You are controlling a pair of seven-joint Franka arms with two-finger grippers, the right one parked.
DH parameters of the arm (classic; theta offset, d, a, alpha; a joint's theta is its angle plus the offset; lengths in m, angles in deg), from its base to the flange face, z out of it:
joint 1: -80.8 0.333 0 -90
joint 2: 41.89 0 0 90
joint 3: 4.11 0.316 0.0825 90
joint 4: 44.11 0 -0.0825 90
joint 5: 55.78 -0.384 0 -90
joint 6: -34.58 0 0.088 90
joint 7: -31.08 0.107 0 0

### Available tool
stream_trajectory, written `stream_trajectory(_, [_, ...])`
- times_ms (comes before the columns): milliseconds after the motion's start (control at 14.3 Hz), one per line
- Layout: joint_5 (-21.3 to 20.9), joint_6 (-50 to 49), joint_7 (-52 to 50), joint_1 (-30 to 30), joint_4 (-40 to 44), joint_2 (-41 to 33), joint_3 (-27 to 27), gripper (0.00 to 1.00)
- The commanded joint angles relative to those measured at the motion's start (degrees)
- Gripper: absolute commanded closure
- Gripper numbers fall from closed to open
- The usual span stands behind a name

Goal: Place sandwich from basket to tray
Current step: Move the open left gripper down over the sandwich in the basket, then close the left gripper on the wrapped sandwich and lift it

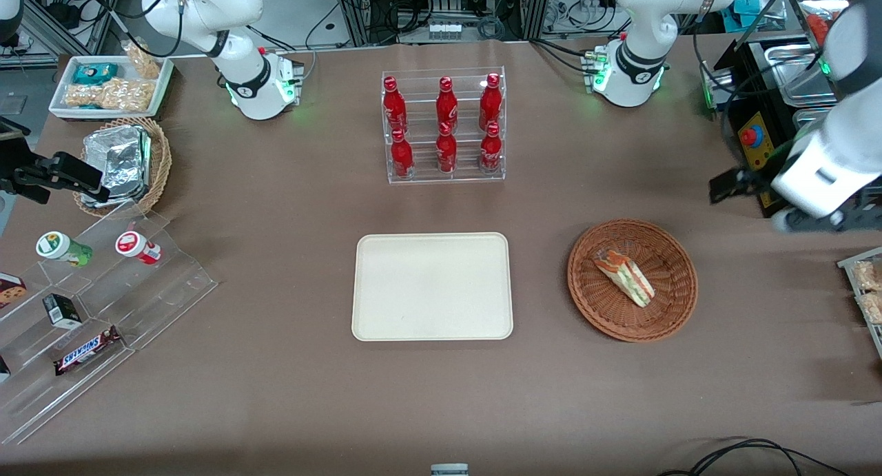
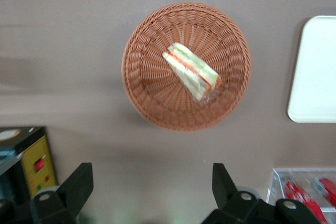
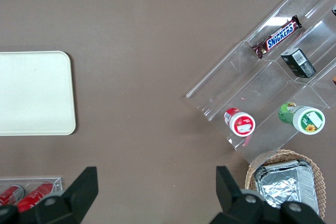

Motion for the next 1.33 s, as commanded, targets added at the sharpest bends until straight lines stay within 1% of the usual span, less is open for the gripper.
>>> stream_trajectory(0, [-0.3, 10.8, -4.2, -1.3, -10.3, -0.9, -0.1, 0.0])
stream_trajectory(70, [-1.3, 15.1, -7.4, -2.2, -13.6, -1.0, -0.1, 0.0])
stream_trajectory(210, [-5.7, 23.1, -20.4, -4.3, -18.9, -0.4, -0.2, 0.0])
stream_trajectory(280, [-7.0, 27.4, -26.7, -5.2, -21.1, 0.3, -0.2, 0.0])
stream_trajectory(350, [-7.3, 31.7, -33.3, -5.9, -23.3, 0.8, -0.2, 0.0])
stream_trajectory(490, [-7.3, 37.1, -46.8, -6.0, -26.5, 1.9, -0.3, 0.0])
stream_trajectory(630, [-7.3, 40.4, -61.0, -7.2, -27.1, 4.4, -0.3, 0.0])
stream_trajectory(770, [-7.3, 43.6, -70.5, -8.1, -26.9, 7.1, -0.3, 0.0])
stream_trajectory(1050, [-7.2, 47.9, -71.7, -8.1, -26.4, 11.1, -0.3, 0.0])
stream_trajectory(1260, [-6.3, 50.8, -71.9, -8.0, -25.9, 13.8, -0.3, 0.0])
